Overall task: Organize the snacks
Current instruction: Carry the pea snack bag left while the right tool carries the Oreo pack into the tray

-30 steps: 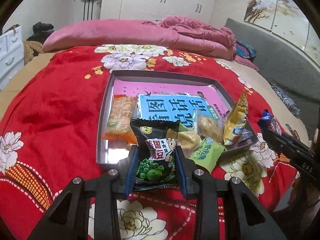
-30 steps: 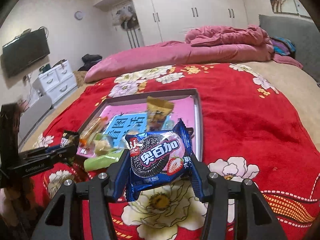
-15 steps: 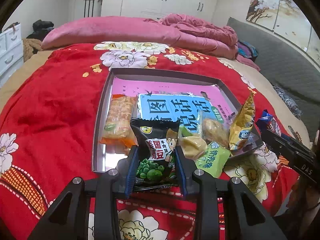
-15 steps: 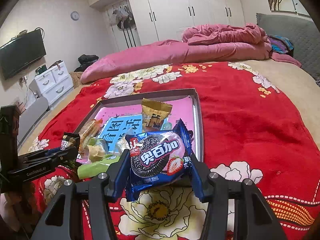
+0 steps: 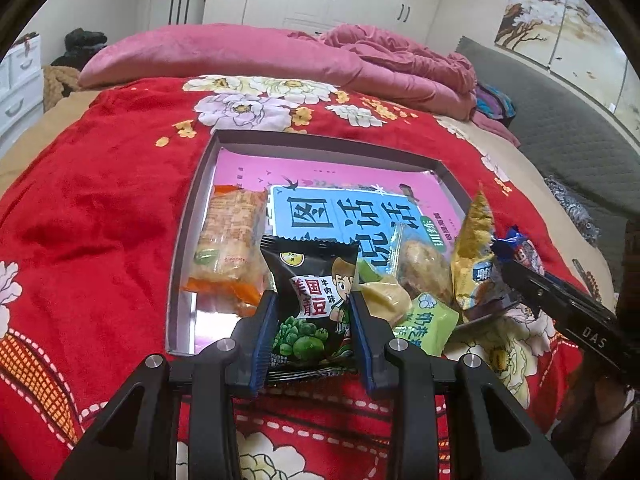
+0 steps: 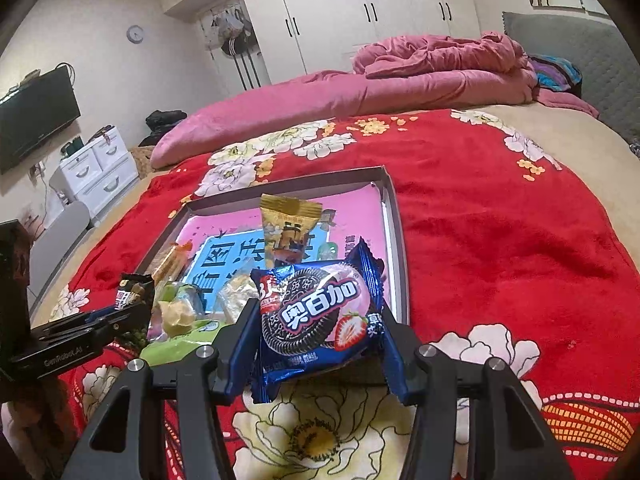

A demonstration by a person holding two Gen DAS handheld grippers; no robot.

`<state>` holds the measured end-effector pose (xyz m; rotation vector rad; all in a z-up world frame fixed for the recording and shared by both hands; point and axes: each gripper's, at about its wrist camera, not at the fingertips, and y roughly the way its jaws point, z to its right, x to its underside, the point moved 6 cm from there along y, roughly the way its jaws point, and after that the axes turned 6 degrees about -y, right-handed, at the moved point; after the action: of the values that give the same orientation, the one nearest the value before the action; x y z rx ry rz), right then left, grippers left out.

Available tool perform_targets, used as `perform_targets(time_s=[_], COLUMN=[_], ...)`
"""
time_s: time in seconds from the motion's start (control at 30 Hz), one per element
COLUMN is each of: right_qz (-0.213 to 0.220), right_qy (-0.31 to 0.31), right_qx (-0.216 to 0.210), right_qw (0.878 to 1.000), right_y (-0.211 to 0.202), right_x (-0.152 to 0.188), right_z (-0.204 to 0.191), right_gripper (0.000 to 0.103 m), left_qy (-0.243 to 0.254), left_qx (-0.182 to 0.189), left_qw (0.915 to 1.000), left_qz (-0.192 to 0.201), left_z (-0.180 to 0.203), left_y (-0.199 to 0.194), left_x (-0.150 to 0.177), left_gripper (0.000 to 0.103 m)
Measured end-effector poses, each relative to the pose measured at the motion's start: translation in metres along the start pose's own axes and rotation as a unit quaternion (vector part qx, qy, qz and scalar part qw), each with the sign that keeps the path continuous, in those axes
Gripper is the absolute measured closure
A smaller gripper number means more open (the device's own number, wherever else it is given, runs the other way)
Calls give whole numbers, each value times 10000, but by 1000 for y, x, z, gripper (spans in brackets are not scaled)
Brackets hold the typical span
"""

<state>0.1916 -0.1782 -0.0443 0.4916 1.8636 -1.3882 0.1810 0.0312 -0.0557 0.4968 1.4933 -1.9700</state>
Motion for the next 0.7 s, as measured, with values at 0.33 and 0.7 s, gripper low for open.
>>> perform_targets(time_s=[0.33, 0.7], right_qz=[-127, -289], right_qy=[-27, -7], right_qx=[-42, -140], right_qw=[9999, 9995], right_y=[19, 27], right_x=[-1, 5], right_z=[-4, -6], right_gripper=[48, 45], left_qy=[-61, -17], left_qx=[-59, -138], left_qw=[10000, 9999], left_qz=[-22, 32], left_z=[1, 1], left_y=[10, 16], left_x=[-3, -8], left_gripper=[67, 67])
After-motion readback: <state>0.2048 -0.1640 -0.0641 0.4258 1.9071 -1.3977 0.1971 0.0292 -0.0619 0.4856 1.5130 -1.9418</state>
